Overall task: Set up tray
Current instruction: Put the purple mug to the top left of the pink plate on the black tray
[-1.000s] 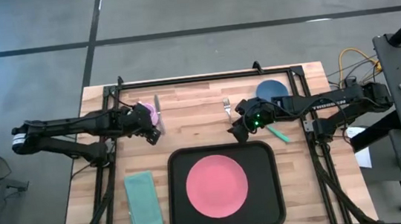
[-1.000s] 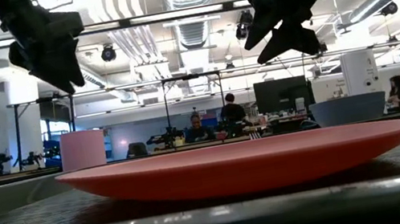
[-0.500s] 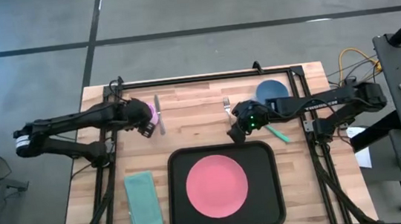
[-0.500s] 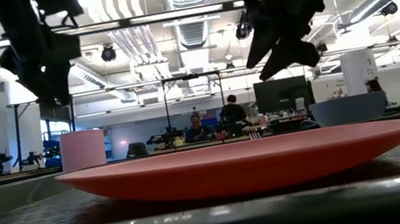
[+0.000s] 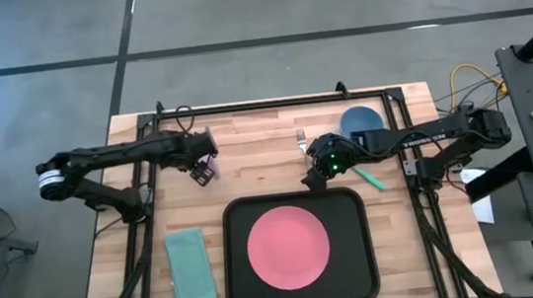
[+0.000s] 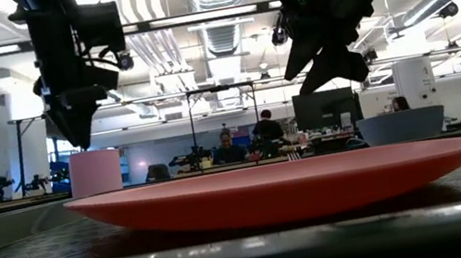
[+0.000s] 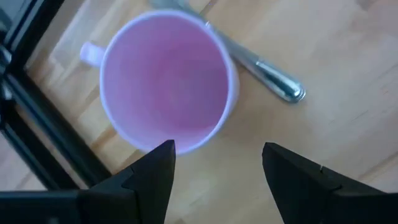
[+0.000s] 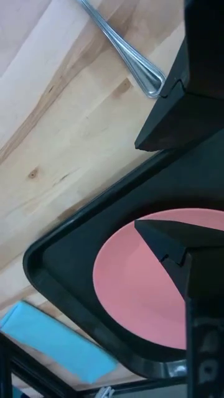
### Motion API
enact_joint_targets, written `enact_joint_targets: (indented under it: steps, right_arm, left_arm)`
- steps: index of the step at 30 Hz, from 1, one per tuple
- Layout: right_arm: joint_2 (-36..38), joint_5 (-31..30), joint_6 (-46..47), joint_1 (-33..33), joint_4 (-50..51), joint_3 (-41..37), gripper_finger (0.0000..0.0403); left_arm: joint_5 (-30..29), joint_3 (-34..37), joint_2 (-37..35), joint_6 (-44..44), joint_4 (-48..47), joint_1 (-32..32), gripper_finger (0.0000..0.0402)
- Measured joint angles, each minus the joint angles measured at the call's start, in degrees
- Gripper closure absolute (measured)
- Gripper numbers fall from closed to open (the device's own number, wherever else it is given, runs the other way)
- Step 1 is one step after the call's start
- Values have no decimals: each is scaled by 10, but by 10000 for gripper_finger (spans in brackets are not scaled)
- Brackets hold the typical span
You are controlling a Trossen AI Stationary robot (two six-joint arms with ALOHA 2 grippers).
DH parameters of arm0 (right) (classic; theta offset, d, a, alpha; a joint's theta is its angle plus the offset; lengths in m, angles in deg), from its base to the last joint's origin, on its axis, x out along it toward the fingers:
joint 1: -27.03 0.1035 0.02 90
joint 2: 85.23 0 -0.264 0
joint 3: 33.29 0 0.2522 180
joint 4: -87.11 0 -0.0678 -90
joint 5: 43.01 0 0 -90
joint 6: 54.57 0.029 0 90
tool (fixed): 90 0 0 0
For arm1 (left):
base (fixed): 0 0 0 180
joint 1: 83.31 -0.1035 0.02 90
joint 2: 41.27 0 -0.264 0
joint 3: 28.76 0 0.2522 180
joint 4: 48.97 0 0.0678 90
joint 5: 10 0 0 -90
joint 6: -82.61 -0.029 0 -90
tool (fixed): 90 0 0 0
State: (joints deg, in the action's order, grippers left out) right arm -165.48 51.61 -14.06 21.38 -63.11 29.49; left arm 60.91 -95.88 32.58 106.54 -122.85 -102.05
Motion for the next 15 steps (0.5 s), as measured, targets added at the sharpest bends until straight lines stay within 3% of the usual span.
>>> enact_joint_targets:
  steps: [8,15]
  right_arm:
    - [-1,1,10,0,0,0,223]
    - [-1,1,14,0,1,0,223]
  left_arm:
    - [-5,0,23,-63,49,-9,183]
    - [-7,1,71,-104,51,-33,219]
